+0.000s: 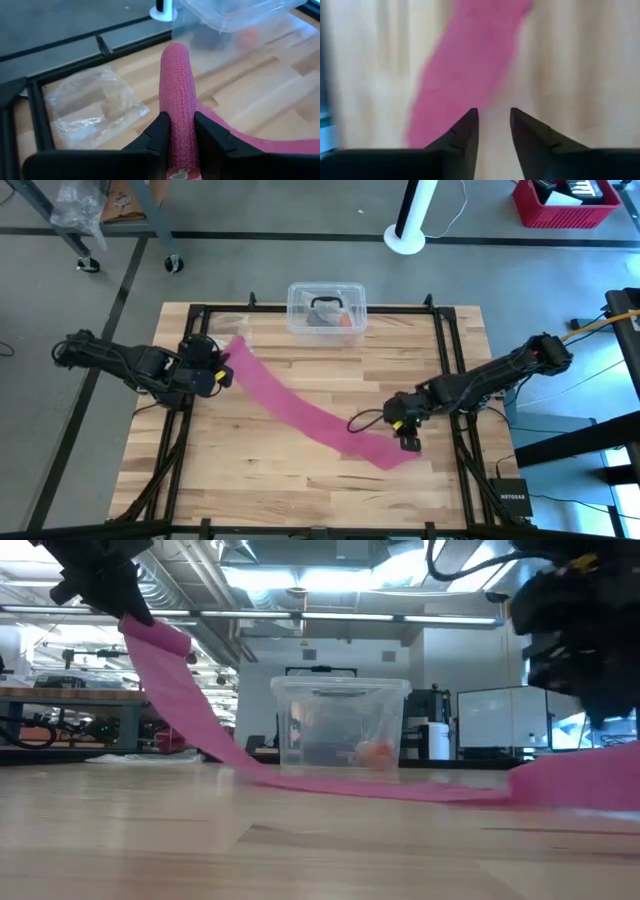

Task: Roll bandage
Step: Roll the pink bandage

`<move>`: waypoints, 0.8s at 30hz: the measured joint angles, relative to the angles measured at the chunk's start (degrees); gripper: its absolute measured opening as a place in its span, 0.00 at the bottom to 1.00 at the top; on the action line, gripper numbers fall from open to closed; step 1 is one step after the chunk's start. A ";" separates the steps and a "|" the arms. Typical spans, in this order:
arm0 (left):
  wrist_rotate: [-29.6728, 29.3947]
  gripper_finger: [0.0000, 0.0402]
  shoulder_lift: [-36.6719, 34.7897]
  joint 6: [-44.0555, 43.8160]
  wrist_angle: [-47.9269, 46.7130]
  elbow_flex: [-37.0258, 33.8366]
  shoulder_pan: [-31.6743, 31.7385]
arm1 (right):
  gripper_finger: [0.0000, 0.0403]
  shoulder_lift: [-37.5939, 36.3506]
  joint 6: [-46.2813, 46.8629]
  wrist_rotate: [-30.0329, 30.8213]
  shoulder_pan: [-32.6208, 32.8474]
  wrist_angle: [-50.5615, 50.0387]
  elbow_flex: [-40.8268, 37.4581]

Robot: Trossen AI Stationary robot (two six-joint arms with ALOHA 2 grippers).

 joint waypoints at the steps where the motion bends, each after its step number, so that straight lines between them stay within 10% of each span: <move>1: -0.33 0.15 0.00 0.32 0.07 -0.22 0.28 | 0.33 -0.01 -1.59 2.98 -0.28 0.03 0.00; 11: -4.91 0.15 0.00 0.74 -0.10 -4.91 4.54 | 0.44 -0.01 -13.53 18.11 -2.20 3.92 0.00; 24: -8.86 0.15 0.00 1.65 0.18 -5.44 10.57 | 0.44 -0.01 -16.06 10.39 -2.14 7.33 0.00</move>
